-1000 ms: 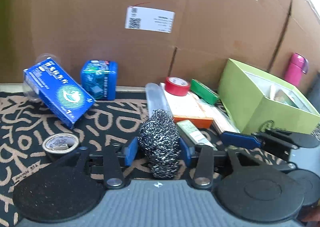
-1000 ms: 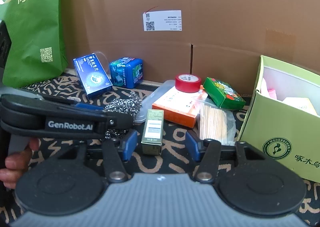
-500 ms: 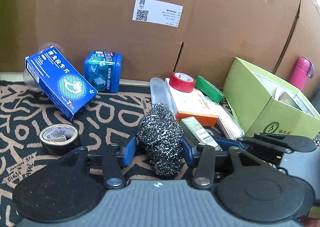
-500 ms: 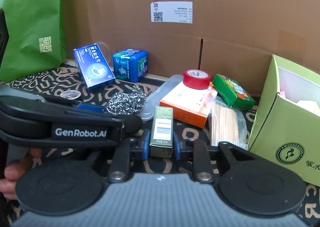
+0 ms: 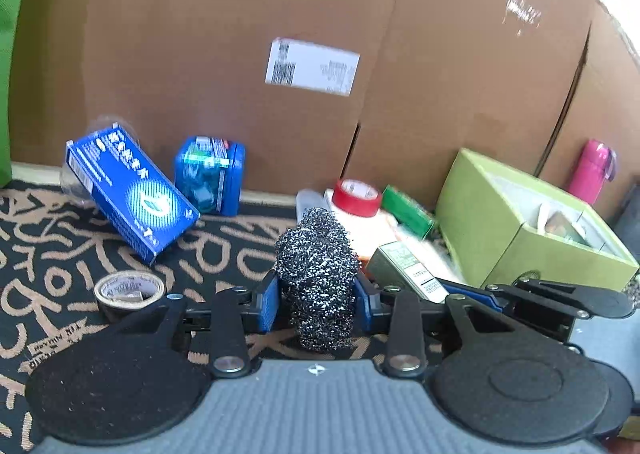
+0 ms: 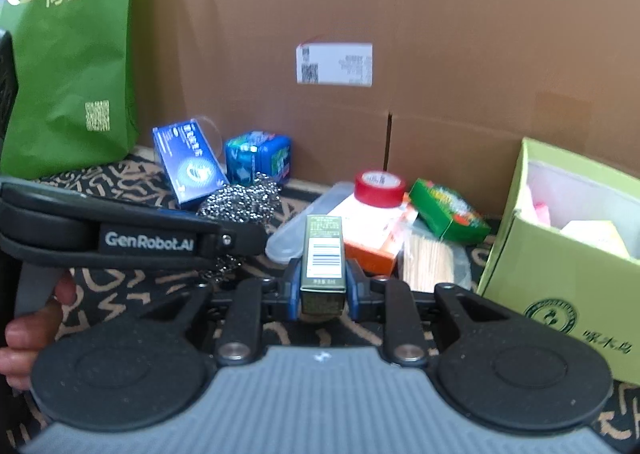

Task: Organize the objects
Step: 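Grasp the steel wool with left tool while right tool grasps small green box, then carry steel wool and small box into the lime-green box and release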

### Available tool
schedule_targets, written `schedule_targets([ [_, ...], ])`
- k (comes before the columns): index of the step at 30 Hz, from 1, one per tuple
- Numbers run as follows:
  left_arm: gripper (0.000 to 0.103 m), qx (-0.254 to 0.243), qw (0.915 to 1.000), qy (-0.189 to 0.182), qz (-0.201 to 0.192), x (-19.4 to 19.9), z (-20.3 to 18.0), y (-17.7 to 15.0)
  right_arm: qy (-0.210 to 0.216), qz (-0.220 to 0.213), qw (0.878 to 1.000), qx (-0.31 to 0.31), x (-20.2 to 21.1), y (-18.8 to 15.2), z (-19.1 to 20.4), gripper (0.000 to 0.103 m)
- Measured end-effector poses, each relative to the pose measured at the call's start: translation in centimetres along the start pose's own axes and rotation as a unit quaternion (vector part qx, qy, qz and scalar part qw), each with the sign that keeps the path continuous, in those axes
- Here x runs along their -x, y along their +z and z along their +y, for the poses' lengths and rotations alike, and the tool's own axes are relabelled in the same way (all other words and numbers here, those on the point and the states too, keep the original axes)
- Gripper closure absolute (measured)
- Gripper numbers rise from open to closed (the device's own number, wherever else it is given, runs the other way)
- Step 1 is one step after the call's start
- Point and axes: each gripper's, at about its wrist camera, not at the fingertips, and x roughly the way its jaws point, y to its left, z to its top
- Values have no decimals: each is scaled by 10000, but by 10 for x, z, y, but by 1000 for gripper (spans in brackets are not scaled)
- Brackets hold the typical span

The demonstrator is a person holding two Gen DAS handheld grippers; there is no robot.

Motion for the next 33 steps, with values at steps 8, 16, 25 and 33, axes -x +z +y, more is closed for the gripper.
schedule_targets([
  [8,63,49,9984,-291,-483,23,-5,3,-228,-615,9978,-114,28,9,-16,81],
  [16,63,7,9965,-601,-584,21,-31,26,-684,-1119,9898,-548,55,16,-53,81],
  [25,63,-120,9869,-1327,-905,0,-98,57,-1683,-1517,9669,-1173,84,10,-110,81],
  [33,63,-684,9820,-1684,-504,-44,-151,54,-2338,-1503,9421,-1876,93,-3,-157,81],
])
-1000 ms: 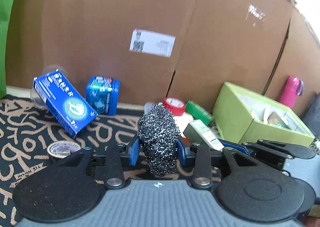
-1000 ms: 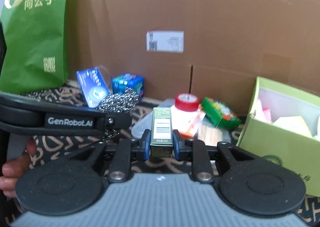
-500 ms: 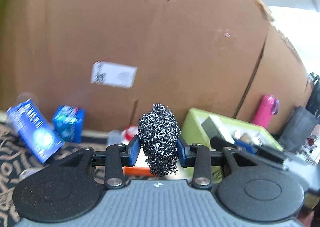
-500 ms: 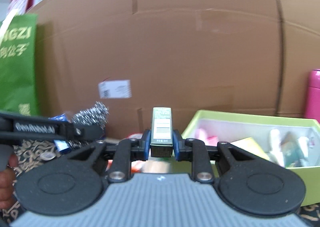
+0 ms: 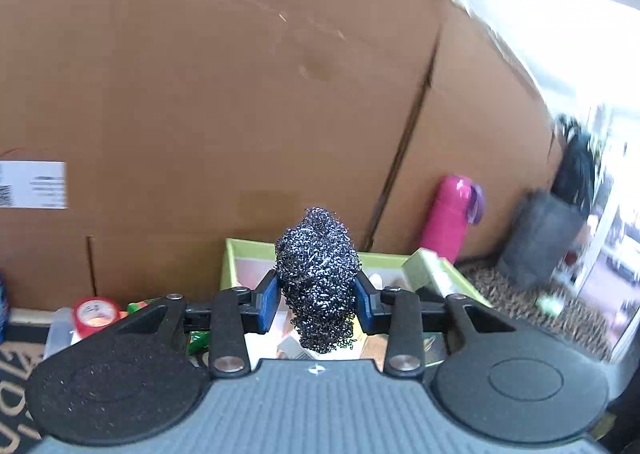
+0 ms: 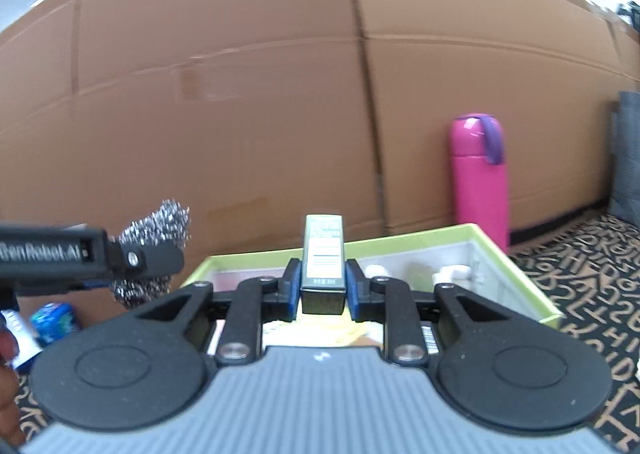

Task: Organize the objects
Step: 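Carry steel wool and small box into the lime-green box and release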

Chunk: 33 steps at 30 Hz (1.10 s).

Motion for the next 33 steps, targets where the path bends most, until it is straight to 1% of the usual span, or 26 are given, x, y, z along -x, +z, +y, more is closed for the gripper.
schedule_targets([
  [3,63,-236,9995,94,163,-14,0,-8,-105,79,9999,-79,-5,-2,-7,81],
  [5,63,-192,9995,88,253,-18,5,-11,-173,133,9997,-52,0,-6,-19,81],
  [8,63,-118,9995,41,302,-20,12,-12,-209,224,9995,-13,-4,-12,-16,81],
  [12,61,-98,9997,-20,241,-21,16,-16,-265,281,9992,82,-13,-17,-15,80],
  [13,56,-67,9998,-53,195,-20,17,-17,-304,255,9991,116,-15,-18,-15,80],
  [14,43,12,9999,-60,138,-20,19,-18,-362,210,9990,165,-16,-20,-14,79],
  [15,34,139,9998,-91,89,-19,21,-20,-435,170,9987,225,-17,-21,-14,67],
  [16,22,281,9994,-197,-8,-18,23,-20,-519,145,9982,275,-13,-22,-9,58],
  [17,10,432,9989,-162,-42,-15,25,-20,-601,87,9977,291,-13,-23,-9,42],
  [19,5,584,9981,-14,-193,-9,26,-19,-711,-63,9970,292,-10,-24,-8,29],
  [21,5,436,9987,42,-269,-6,24,-17,-727,-168,9968,294,-6,-23,-7,13],
  [24,4,400,9987,174,-275,-4,25,-16,-738,-218,9964,350,-7,-24,-4,3],
  [25,4,436,9986,184,-239,-5,26,-16,-744,-224,9963,375,-10,-23,-5,2],
  [28,4,479,9985,221,-133,-6,28,-16,-706,-209,9963,450,-9,-23,-1,0],
  [33,4,400,9987,296,-58,-6,26,-14,-631,-250,9965,493,-7,-22,3,0],
])
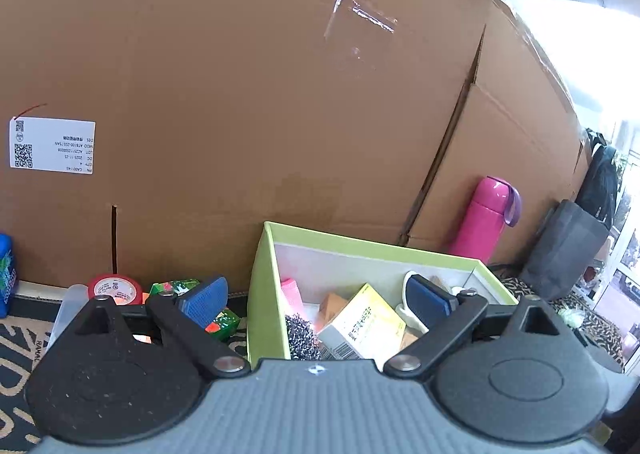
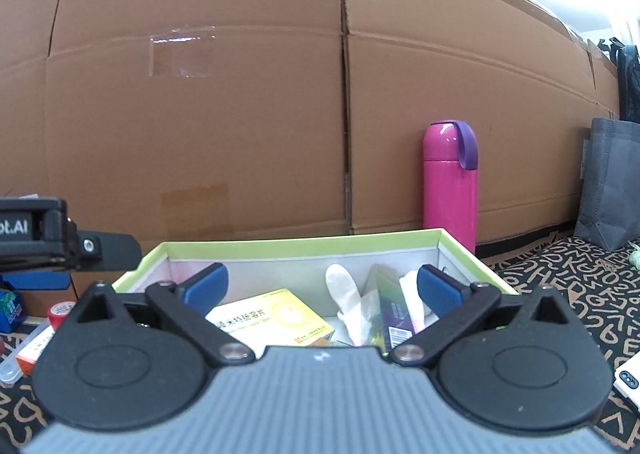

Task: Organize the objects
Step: 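Carry steel wool and small box into the lime-green box and release, then grasp the white tape roll with left tool while right tool grasps clear plastic case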

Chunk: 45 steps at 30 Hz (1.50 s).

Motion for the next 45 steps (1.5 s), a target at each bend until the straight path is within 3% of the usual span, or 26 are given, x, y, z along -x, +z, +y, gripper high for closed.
schedule_targets([
  [8,4,54,9997,210,136,12,-1,0,220,-90,9996,142,8,1,14,0],
  [13,4,342,9986,350,194,32,19,1,658,-271,9969,348,19,0,30,0],
  [19,4,369,9945,977,11,67,55,-4,1127,-381,9892,854,29,-6,57,0],
  [24,4,520,9861,1574,-81,98,103,-16,1480,-433,9804,1223,36,-14,76,0],
  [31,6,1065,9655,2370,197,123,170,-23,2060,-314,9677,1420,44,-20,101,0],
  [34,13,1476,9602,2365,201,136,189,-21,2439,-116,9615,1264,47,-21,113,0],
  [37,17,1553,9631,2180,266,141,194,-17,2875,462,9506,1077,42,-22,132,0],
  [41,22,1134,9685,2177,422,138,190,-16,3327,1386,9253,1181,33,-30,172,20],
  [45,28,867,9712,2080,780,128,192,-21,3267,2010,9097,1592,23,-47,216,43],
])
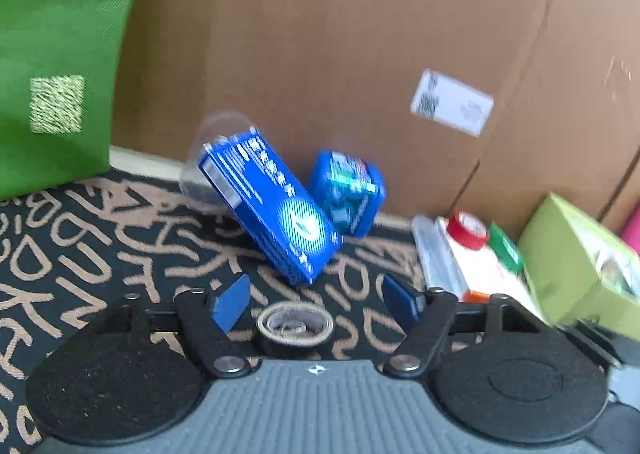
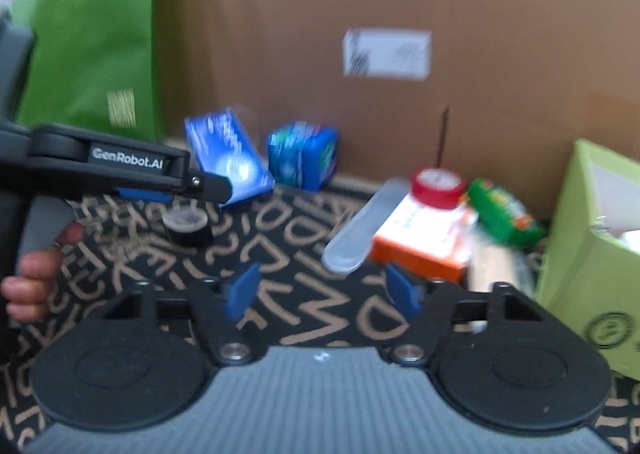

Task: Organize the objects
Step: 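Grasp the white tape roll with left tool while right tool grasps clear plastic case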

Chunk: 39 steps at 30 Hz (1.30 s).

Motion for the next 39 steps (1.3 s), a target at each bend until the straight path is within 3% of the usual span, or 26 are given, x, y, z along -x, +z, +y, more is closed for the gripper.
schedule_targets([
  [3,29,-27,9995,122,301,-6,1,0,-78,288,9994,-185,-23,9,4,50],
  [7,29,-97,9986,185,490,-4,2,1,-339,348,9977,-471,-37,17,1,50],
  [8,31,-177,9983,193,513,-2,1,1,-371,348,9974,-507,-41,19,1,51],
  [12,45,-523,9959,207,711,-3,-6,-2,-517,264,9974,-420,-44,17,-1,72],
  [14,50,-565,9950,269,775,-8,-6,-4,-489,254,9981,-288,-41,15,-3,74],
  [20,50,-272,9982,200,501,-10,1,-4,-73,357,9993,74,-16,3,4,74],
  [25,42,94,9995,-193,248,-12,3,-8,98,385,9989,245,12,-12,6,74],
  [28,40,482,9964,-584,389,-8,6,-6,146,285,9995,57,19,-12,1,72],
  [30,40,771,9929,-750,501,-5,11,-2,81,244,9997,28,18,-8,0,64],
  [34,39,845,9937,-253,694,1,19,3,31,211,9997,122,7,-1,0,55],
  [39,39,593,9923,-505,966,2,10,2,-12,315,9993,212,-16,11,4,55],
])
